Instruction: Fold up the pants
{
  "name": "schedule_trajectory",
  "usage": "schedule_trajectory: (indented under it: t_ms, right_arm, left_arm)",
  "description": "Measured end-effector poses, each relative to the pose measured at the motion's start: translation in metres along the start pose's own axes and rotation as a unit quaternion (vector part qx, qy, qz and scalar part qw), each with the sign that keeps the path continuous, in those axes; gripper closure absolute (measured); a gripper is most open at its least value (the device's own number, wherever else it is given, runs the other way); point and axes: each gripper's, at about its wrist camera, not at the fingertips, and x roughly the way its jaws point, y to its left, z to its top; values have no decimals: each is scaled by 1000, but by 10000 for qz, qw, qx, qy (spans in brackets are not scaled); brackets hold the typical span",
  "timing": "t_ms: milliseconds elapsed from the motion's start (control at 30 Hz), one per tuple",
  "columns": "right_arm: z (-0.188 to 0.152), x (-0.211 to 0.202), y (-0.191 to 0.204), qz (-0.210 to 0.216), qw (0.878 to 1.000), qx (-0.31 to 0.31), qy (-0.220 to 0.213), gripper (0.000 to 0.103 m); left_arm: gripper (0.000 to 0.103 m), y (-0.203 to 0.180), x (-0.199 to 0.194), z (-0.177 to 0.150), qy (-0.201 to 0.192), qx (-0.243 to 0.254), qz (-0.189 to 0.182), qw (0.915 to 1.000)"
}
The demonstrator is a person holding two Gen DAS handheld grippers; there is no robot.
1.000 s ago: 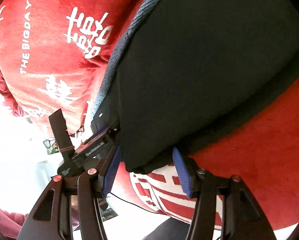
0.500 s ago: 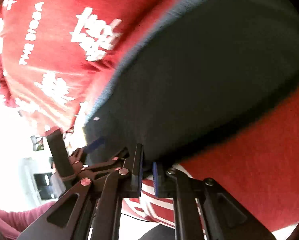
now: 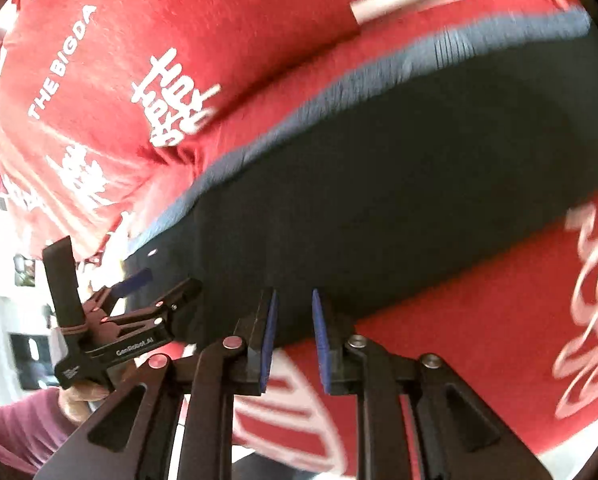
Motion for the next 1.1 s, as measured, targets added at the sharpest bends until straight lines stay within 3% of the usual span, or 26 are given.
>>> schedule_trajectory:
  t_ms: [67, 100, 167, 233, 300, 367, 500, 567, 600, 667, 700, 733, 767, 833, 900, 1000, 1100]
  right_arm:
    - [13, 8, -12, -391, 9991, -54, 162, 60]
    - [18, 11, -19, -546, 9983, -64, 198, 64]
    - [27, 5, -42, -253, 9985, 472, 134, 65]
    - [37, -15, -50, -479, 9955, 779, -233, 62]
    - [55, -30, -45, -390, 9961, 540, -582, 62]
    - [77, -28, -33, -285, 9977, 216, -580, 62]
    - [116, 8, -9, -265, 9983, -462, -240, 62]
    - [124, 31, -13, -481, 9961, -734, 32, 62]
    - [129, 40, -21, -619, 9948, -802, 116, 67]
    - [136, 31, -40, -417, 9959, -785, -138, 71]
    - [139, 23, -49, -584, 9953, -714, -299, 71]
    - [142, 9, -63, -1022, 9922, -495, -517, 69]
    - [143, -2, -74, -1173, 9910, -249, -593, 68]
    - [139, -29, -99, -1022, 9915, 358, -721, 64]
    - [120, -66, -123, -1093, 9865, 758, -959, 52]
    - [85, -106, -156, -1410, 9757, 1155, -1219, 51]
    - [60, -134, -201, -1722, 9596, 1742, -1385, 51]
  left_arm:
    - [0, -8, 23, 7, 264, 57, 116, 9996]
    - [0, -5, 27, 8, 264, -88, 42, 9996]
    - [0, 2, 26, 12, 413, -308, -73, 9986]
    - [0, 5, 18, 19, 392, -280, 111, 9988]
    - [0, 6, 8, 33, 154, -298, 133, 9993]
    - [0, 2, 5, 58, 13, -461, 48, 9989]
    - [0, -19, 27, 88, 55, -645, 71, 9979]
    - [0, -33, 52, 88, 315, -551, 272, 9976]
    - [0, -33, 51, 87, 153, -634, 275, 9975]
    - [0, -33, 50, 85, 23, -597, 256, 9979]
    - [0, -32, 50, 84, 5, -553, 239, 9982]
    - [0, -32, 50, 85, 50, -512, 239, 9984]
    - [0, -34, 46, 85, 116, -495, 278, 9983]
    - [0, -40, 37, 92, 179, -366, 449, 9982]
    - [0, -52, 25, 95, 53, -308, 394, 9987]
    - [0, -84, 15, 96, 24, -286, 118, 9995]
    - [0, -126, 30, 92, 279, 12, 99, 9996]
